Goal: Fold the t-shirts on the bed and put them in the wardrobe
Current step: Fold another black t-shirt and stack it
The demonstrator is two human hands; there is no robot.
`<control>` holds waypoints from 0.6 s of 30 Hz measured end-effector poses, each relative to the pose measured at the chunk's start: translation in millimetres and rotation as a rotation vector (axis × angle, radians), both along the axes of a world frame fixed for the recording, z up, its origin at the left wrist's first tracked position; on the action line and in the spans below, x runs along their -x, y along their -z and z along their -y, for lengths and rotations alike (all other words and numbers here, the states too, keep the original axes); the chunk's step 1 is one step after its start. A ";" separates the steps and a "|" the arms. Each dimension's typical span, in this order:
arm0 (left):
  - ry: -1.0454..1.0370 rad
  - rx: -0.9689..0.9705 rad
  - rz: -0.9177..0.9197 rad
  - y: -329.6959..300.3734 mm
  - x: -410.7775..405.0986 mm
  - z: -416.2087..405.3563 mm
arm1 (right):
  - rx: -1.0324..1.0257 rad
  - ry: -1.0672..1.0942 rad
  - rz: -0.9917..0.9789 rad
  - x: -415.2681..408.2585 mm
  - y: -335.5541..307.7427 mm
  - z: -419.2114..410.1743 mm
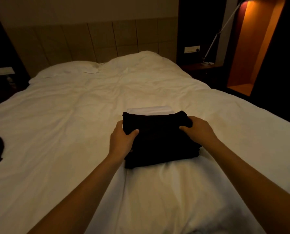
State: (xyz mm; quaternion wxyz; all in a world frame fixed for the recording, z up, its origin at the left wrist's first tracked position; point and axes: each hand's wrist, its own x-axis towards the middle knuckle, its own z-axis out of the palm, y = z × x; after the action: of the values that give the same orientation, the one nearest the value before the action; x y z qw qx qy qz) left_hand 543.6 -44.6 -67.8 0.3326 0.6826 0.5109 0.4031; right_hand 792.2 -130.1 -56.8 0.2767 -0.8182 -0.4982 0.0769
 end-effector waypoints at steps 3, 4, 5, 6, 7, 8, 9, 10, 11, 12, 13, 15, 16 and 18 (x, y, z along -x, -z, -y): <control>-0.086 -0.281 -0.370 -8.0 -1.4 9.4 | -0.038 -0.044 0.286 11.8 -1.4 4.1; -0.057 -0.374 -0.459 -10.5 -4.8 12.8 | -0.074 -0.091 0.321 18.0 -2.9 5.1; 0.012 -0.414 -0.541 -10.6 -8.9 13.8 | -0.078 -0.136 0.340 23.8 -2.8 5.4; 0.088 -0.401 -0.614 -9.5 -12.1 14.1 | -0.054 -0.162 0.352 29.7 -2.4 6.7; 0.155 -0.324 -0.675 -6.8 -12.7 13.2 | -0.007 -0.173 0.351 33.9 0.1 7.6; 0.204 -0.222 -0.705 -4.3 -11.8 12.4 | 0.036 -0.177 0.348 37.6 2.2 9.8; 0.233 -0.130 -0.705 -1.3 -9.1 11.4 | 0.062 -0.177 0.338 39.4 5.1 12.1; 0.248 -0.086 -0.698 0.1 -6.2 11.4 | 0.081 -0.167 0.324 40.3 7.3 13.7; 0.253 -0.076 -0.697 -1.2 -3.3 12.8 | 0.086 -0.153 0.312 42.8 7.0 15.1; 0.253 -0.077 -0.693 -4.5 -0.8 15.8 | 0.078 -0.136 0.292 47.5 4.4 16.7; 0.240 -0.082 -0.676 -8.9 1.6 19.5 | 0.043 -0.127 0.269 54.2 0.0 18.2; 0.183 -0.118 -0.623 -20.4 8.7 29.7 | -0.074 -0.133 0.163 75.2 -12.7 24.4; 0.154 -0.151 -0.594 -26.7 14.5 36.8 | -0.143 -0.148 0.082 88.4 -18.7 28.9; 0.116 -0.215 -0.539 -39.1 30.3 52.3 | -0.253 -0.200 -0.029 115.8 -28.6 37.2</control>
State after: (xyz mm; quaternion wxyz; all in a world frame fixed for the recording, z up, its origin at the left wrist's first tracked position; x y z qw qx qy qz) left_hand 513.4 -96.9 -28.7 0.1334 0.8244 0.4952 0.2394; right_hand 676.4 -167.3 -28.1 0.3758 -0.7219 -0.5788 0.0524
